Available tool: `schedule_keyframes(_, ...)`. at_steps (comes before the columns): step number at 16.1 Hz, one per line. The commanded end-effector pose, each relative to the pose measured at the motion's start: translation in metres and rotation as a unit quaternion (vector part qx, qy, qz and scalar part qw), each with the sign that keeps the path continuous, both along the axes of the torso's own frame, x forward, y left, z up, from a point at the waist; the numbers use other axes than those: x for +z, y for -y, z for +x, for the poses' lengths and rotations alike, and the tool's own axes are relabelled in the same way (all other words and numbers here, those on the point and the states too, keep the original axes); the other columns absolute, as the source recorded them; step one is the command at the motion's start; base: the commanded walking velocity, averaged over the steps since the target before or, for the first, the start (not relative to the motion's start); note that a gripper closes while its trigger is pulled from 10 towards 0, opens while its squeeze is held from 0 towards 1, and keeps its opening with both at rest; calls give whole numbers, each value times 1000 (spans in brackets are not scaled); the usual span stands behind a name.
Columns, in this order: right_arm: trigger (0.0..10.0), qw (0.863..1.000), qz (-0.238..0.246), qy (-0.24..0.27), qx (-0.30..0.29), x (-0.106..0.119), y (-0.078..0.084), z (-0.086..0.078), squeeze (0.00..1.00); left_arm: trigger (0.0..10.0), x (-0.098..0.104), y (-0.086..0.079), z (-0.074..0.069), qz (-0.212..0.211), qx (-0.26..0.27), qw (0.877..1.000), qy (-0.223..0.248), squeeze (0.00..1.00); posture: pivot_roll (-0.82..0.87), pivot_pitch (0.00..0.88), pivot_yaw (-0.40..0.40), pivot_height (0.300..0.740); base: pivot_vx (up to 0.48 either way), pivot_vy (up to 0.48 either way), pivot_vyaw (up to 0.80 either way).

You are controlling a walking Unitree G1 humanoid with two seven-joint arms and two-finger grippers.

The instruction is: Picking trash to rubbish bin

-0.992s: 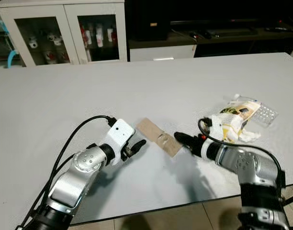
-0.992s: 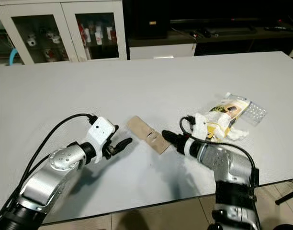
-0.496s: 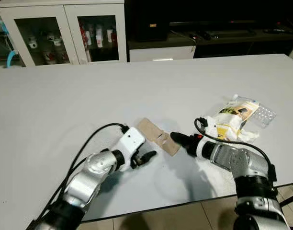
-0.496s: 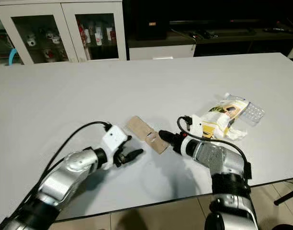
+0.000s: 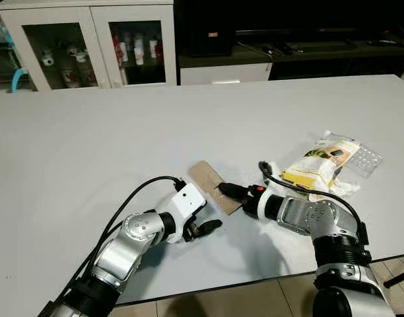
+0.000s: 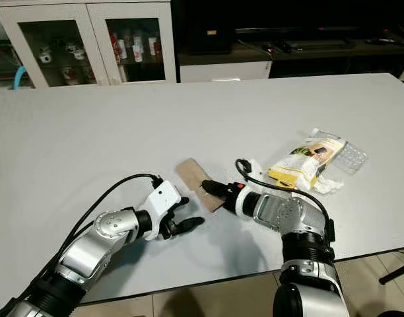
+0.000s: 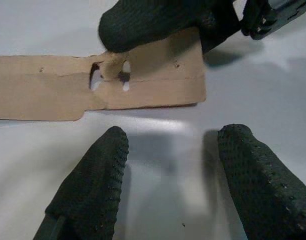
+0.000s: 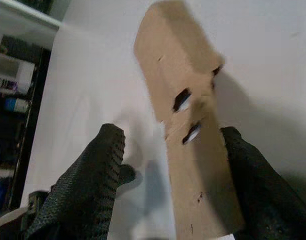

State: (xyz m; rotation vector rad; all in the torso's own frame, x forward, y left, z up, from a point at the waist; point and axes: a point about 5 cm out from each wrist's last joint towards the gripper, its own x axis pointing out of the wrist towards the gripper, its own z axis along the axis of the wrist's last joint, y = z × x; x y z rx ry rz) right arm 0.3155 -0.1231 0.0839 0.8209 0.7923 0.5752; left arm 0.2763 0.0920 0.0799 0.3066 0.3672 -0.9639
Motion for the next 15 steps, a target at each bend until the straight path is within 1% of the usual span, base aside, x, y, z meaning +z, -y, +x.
schedule_keyframes(1, 10000, 1000, 5, 10, 13, 9, -2, 4, 0, 10000, 4, 2, 3, -2, -6, 1000, 3, 0, -27, 0, -27, 740, 0, 0, 0)
schedule_keyframes(3, 10000, 1000, 3, 7, 25, 8, -6, 3, 0, 10000, 5, 3, 3, -4, -7, 1000, 3, 0, -23, 0, -31, 740, 0, 0, 0)
schedule_keyframes(4, 2588, 1000, 5, 3, 23, 6, -6, 3, 0, 10000, 5, 3, 3, -5, -6, 1000, 3, 0, -21, 0, -31, 740, 0, 0, 0)
schedule_keyframes(5, 0, 1000, 7, 2, 21, 6, -7, 3, 0, 10000, 5, 2, 3, -5, -5, 1000, 2, 0, -18, 0, -29, 740, 0, 0, 0)
schedule_keyframes(11, 0, 999, 26, 5, 29, 6, -12, 2, 0, 10000, 7, 0, 5, 0, -8, 1000, 3, 0, -18, 0, -17, 740, 0, 0, 0)
schedule_keyframes(15, 0, 999, 33, 7, 29, 8, -13, 2, 0, 10000, 6, 0, 5, 3, -12, 1000, 3, 0, -18, 0, -16, 740, 0, 0, 0)
